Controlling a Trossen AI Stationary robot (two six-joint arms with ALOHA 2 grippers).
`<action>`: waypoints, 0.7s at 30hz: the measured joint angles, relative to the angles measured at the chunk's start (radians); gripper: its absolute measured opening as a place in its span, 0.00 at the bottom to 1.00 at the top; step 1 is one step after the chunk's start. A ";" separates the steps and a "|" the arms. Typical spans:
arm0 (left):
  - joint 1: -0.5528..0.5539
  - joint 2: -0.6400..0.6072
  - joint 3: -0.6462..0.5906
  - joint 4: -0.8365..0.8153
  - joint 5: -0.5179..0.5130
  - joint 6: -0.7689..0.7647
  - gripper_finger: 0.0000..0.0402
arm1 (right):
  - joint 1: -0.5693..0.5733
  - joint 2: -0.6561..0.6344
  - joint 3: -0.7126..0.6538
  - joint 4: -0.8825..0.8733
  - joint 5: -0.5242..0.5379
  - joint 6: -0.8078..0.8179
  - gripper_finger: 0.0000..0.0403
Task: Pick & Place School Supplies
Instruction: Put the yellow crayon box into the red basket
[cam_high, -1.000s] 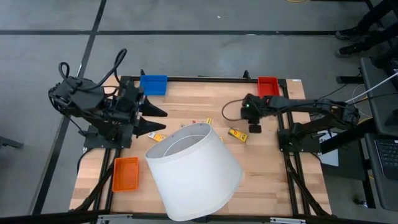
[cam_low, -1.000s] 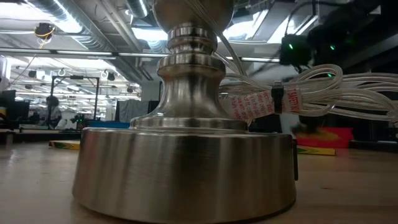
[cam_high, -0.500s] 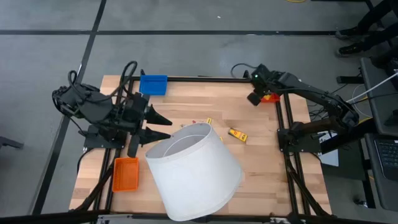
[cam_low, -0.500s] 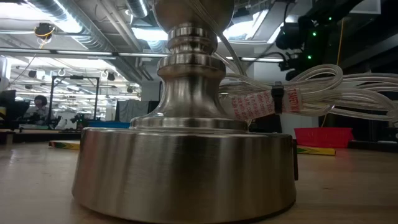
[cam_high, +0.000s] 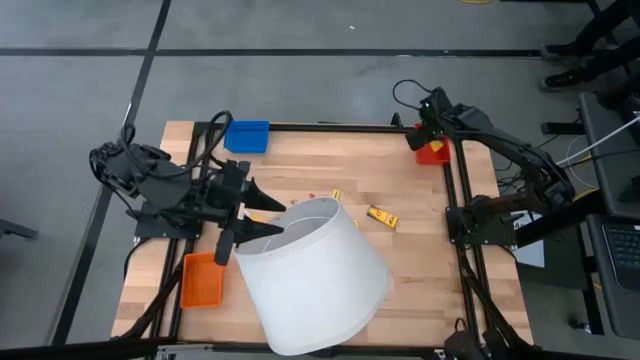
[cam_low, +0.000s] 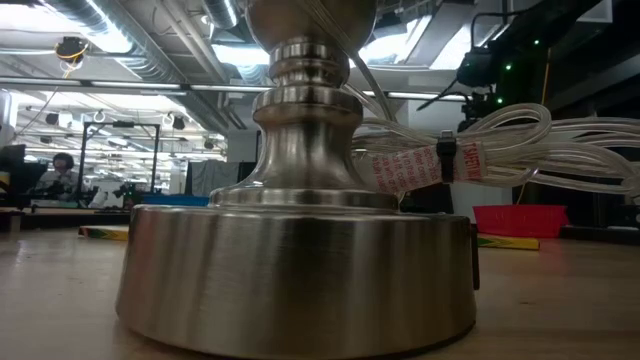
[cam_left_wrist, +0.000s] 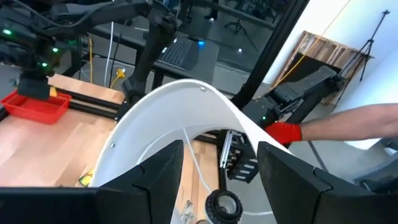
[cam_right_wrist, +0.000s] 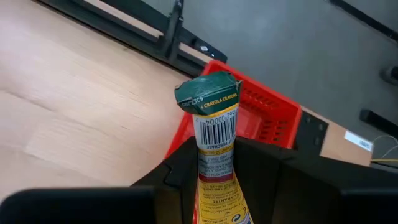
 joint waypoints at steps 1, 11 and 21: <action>-0.008 0.003 0.000 0.000 -0.001 -0.009 0.50 | 0.000 0.010 0.000 -0.001 0.007 0.004 0.25; -0.116 0.010 -0.005 0.004 -0.135 -0.083 0.50 | 0.010 0.094 0.000 -0.007 0.100 -0.004 0.39; -0.221 0.029 -0.005 0.001 -0.297 -0.115 0.50 | 0.013 0.094 0.000 -0.013 0.093 0.012 0.54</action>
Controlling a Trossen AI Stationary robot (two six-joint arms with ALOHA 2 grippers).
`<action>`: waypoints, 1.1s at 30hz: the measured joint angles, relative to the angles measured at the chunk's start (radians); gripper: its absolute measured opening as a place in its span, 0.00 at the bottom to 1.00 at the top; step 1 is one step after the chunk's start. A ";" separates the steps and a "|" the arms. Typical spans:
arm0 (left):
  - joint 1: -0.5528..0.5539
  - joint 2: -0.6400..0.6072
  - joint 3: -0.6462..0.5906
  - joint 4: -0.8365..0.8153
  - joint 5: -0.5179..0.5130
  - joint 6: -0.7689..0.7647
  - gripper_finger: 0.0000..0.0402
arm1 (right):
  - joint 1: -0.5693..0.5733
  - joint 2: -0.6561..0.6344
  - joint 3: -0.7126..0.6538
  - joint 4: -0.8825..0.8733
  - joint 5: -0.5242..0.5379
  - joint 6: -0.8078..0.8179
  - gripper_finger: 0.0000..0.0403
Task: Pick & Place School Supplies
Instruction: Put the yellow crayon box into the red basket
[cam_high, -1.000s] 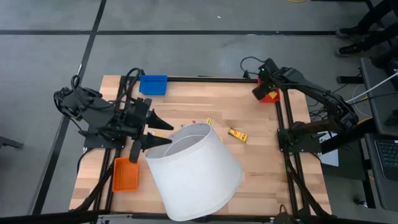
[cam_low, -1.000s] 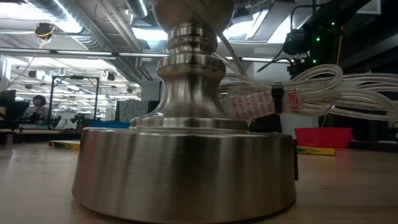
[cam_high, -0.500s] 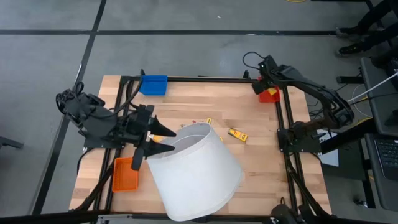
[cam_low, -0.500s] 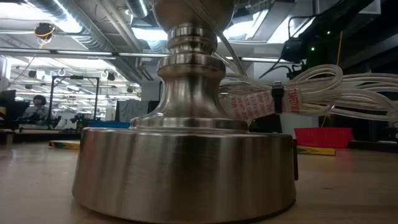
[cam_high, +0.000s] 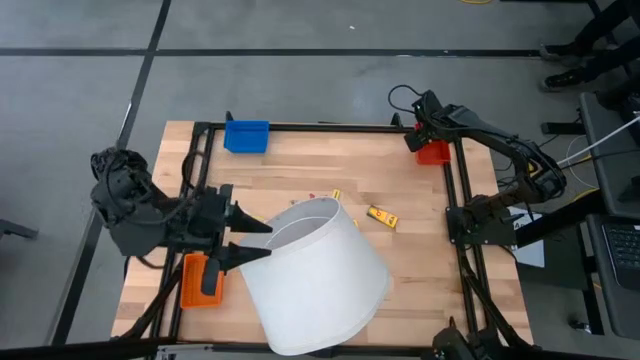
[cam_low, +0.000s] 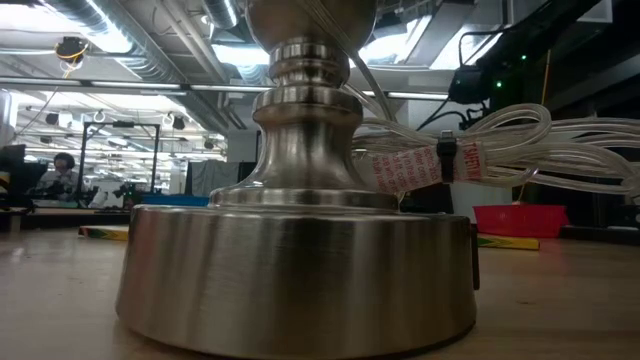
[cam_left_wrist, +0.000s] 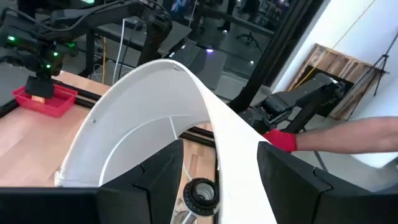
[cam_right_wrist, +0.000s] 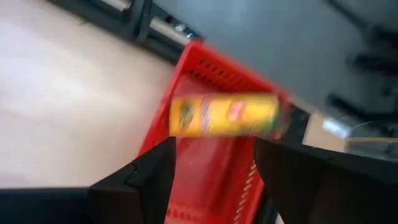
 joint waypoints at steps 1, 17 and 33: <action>-0.008 0.002 0.000 -0.002 -0.015 -0.004 0.50 | 0.005 -0.007 0.000 -0.019 -0.043 0.018 0.54; -0.028 0.016 -0.011 -0.272 -0.203 -0.186 0.50 | 0.664 -0.170 0.000 -0.145 -0.480 0.143 0.53; -0.027 0.009 -0.011 -0.272 -0.252 -0.122 0.50 | 1.058 0.164 -0.029 -0.107 -0.052 0.448 0.63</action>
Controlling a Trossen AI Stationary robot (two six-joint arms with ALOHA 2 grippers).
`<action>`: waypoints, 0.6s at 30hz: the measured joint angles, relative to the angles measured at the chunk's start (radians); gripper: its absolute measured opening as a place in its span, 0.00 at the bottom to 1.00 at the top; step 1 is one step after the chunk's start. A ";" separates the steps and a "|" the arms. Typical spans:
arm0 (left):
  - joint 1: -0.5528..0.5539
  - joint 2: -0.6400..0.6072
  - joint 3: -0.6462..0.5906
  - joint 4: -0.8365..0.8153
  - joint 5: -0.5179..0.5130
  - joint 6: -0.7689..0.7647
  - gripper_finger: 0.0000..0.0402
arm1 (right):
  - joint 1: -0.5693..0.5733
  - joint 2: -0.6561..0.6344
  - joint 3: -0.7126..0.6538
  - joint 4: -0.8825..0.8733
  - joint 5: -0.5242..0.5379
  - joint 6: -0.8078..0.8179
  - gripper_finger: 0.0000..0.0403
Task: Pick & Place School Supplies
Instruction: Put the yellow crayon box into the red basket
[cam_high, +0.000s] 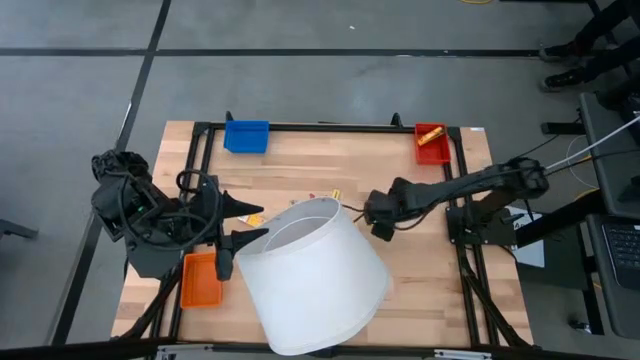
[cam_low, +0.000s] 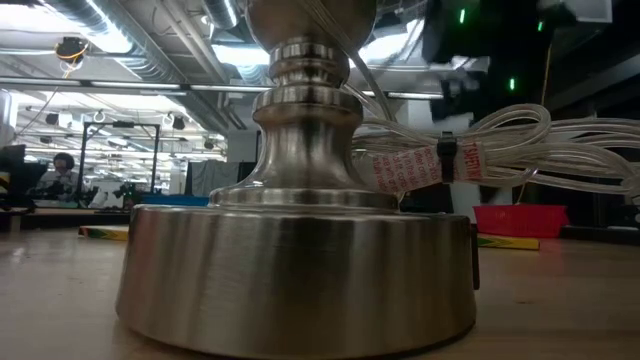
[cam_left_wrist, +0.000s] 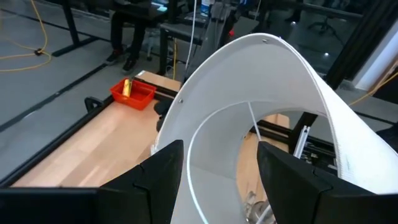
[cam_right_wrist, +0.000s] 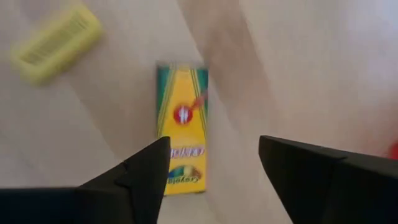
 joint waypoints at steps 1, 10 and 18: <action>0.000 -0.001 0.000 0.000 0.001 0.000 0.50 | -0.003 0.019 -0.013 0.000 -0.039 0.033 0.64; 0.000 -0.025 0.001 0.001 0.037 -0.001 0.50 | 0.016 0.063 -0.037 0.101 -0.169 0.164 0.74; 0.000 -0.060 0.002 0.038 0.053 0.008 0.50 | 0.003 0.066 -0.037 0.111 -0.094 0.081 0.74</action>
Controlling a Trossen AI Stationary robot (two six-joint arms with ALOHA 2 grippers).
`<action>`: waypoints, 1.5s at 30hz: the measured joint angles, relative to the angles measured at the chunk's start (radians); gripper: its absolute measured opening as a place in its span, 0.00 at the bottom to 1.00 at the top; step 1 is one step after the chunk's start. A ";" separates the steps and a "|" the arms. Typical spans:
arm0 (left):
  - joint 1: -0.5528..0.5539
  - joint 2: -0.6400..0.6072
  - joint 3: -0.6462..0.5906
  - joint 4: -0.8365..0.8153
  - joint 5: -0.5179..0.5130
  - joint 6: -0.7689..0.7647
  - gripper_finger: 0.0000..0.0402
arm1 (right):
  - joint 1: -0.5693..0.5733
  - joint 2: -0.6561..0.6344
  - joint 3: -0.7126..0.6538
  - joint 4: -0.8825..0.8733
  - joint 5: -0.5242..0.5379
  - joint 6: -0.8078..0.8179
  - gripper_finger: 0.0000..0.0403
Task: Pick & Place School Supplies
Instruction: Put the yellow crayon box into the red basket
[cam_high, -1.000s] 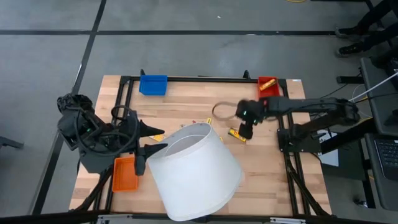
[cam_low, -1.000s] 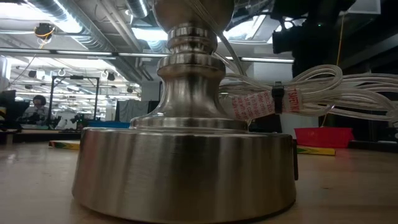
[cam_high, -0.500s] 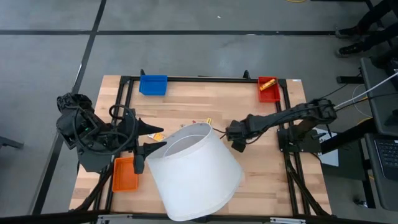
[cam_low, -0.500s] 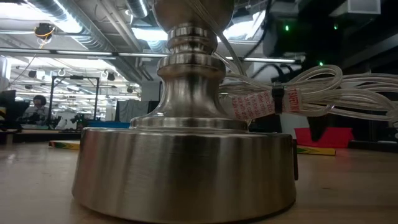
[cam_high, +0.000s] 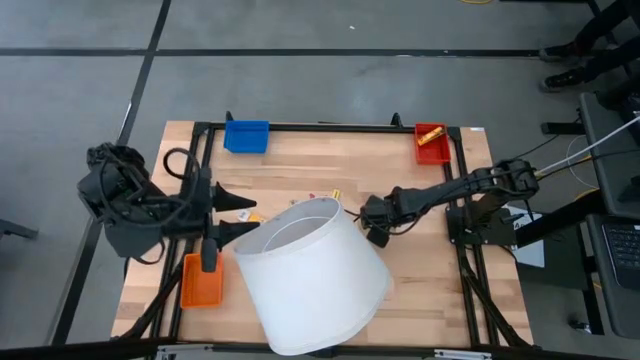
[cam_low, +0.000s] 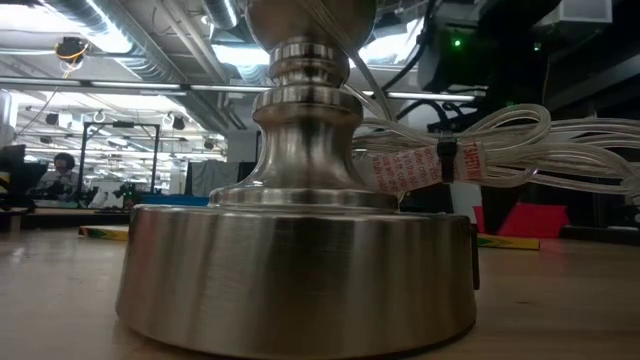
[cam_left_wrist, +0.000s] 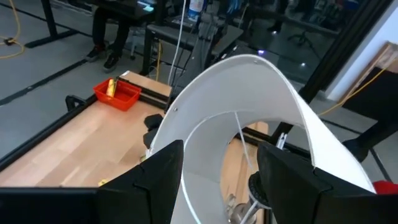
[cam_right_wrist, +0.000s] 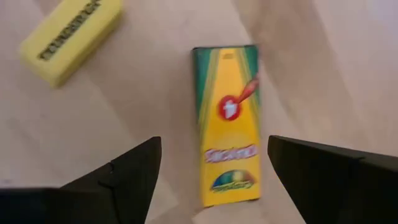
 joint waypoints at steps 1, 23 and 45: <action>0.000 -0.002 0.000 0.003 0.000 0.003 0.50 | -0.006 0.000 0.000 -0.002 0.010 -0.008 0.74; 0.036 -0.007 0.000 0.052 0.039 0.022 0.50 | -0.081 -0.013 -0.137 0.175 -0.093 -0.083 0.66; 0.042 -0.007 0.000 0.052 0.029 0.055 0.50 | -0.250 -0.226 -0.146 0.169 0.027 0.103 0.48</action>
